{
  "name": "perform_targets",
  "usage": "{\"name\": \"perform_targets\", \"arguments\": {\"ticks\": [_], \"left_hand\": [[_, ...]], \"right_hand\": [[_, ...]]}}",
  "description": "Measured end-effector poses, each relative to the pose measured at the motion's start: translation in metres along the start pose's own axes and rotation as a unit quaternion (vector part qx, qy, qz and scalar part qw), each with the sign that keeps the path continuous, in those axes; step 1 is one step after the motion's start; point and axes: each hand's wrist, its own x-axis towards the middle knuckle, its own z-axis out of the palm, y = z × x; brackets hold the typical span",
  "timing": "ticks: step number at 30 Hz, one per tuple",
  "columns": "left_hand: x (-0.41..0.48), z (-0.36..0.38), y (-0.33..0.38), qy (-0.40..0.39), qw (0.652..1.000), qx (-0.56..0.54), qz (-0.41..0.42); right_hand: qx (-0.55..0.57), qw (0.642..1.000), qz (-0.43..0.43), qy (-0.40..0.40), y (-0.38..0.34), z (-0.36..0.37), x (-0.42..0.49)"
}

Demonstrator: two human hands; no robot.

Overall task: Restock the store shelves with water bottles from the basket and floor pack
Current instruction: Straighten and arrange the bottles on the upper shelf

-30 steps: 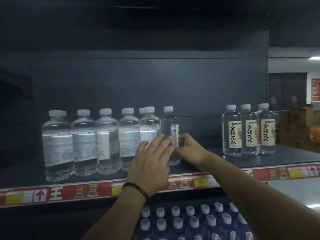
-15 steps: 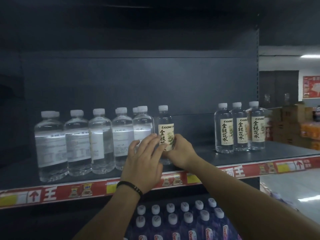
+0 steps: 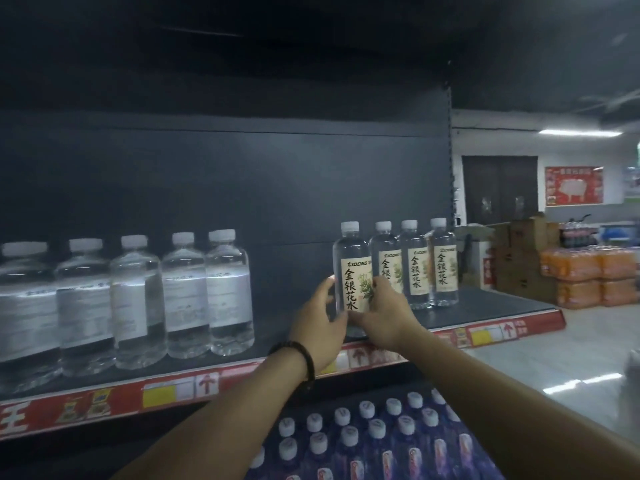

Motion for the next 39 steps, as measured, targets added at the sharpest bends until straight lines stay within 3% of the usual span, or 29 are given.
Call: {"name": "perform_targets", "arguments": {"ticks": [4, 11, 16, 27, 35, 39], "left_hand": [[0.027, 0.042, 0.023, -0.035, 0.994, -0.099, -0.033], [0.061, 0.11, 0.036, -0.033, 0.991, -0.121, -0.046], [0.081, 0.149, 0.051, -0.075, 0.985, -0.141, -0.057], [0.099, 0.18, 0.075, -0.184, 0.978, -0.088, -0.039], [0.097, 0.186, 0.071, -0.226, 0.973, -0.049, -0.02], [0.095, 0.185, 0.067, -0.204, 0.977, -0.051, -0.017]], "right_hand": [[-0.014, 0.999, 0.024, 0.029, 0.028, -0.035, 0.004], [-0.043, 0.997, 0.037, 0.05, 0.075, -0.097, 0.01], [-0.051, 0.996, 0.053, 0.059, 0.1, -0.131, 0.021], [-0.059, 0.992, 0.077, 0.076, 0.134, -0.15, 0.052], [-0.07, 0.99, 0.089, 0.087, 0.146, -0.149, 0.061], [-0.073, 0.987, 0.094, 0.104, 0.146, -0.142, 0.057]]}}
